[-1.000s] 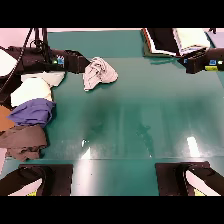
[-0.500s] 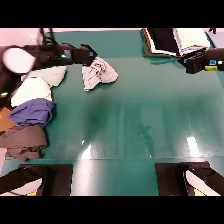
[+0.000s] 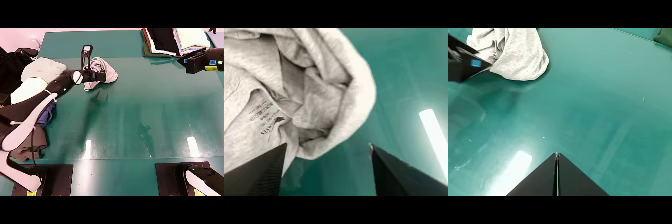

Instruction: Fold the shirts.

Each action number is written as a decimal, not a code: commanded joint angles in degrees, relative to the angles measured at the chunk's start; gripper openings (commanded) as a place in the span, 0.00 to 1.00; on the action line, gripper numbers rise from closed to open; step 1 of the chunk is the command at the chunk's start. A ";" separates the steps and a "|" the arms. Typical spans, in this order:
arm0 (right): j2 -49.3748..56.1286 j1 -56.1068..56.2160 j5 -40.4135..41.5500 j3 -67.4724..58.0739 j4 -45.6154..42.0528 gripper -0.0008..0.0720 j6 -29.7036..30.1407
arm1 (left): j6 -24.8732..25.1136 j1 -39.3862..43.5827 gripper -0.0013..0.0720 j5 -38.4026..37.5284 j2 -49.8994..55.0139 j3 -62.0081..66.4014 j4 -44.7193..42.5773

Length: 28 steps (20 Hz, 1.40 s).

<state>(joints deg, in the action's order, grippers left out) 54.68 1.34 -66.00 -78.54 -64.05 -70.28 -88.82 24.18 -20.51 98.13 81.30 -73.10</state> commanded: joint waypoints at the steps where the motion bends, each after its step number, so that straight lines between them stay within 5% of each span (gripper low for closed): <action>1: -0.02 0.02 -0.15 -0.02 0.07 0.03 -0.02 | 0.90 -0.04 0.85 5.53 4.79 0.02 -0.24; 5: -0.02 0.00 -0.13 -0.02 0.02 0.03 -0.02 | 0.79 0.13 0.84 7.96 5.55 0.02 0.26; 7: -0.02 0.00 0.35 -0.04 0.00 0.03 -0.02 | 0.76 0.13 0.44 8.50 5.55 0.63 0.42; 10: -0.02 0.00 0.92 -0.04 0.02 0.03 -0.02 | 0.81 0.13 0.04 8.33 5.46 2.97 0.46; 13: -0.79 0.02 1.22 -0.04 0.09 0.03 -0.02 | 3.39 -0.42 0.04 4.90 0.70 6.45 -0.37; 20: -10.19 0.00 11.98 -0.04 0.02 0.03 -0.02 | 19.34 -0.20 0.04 -4.07 -30.99 8.76 -0.42; 25: -12.94 0.00 13.46 -0.04 0.00 0.03 -0.02 | 20.11 3.82 0.04 -22.67 -37.64 8.46 -0.17; 28: -12.48 0.00 13.55 -0.04 0.02 0.03 -0.02 | 19.69 6.73 0.05 -27.65 -35.06 5.66 2.05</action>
<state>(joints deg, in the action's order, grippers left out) 42.44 1.34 -53.17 -78.56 -63.99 -70.28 -69.63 28.53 -40.29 63.05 88.55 -72.97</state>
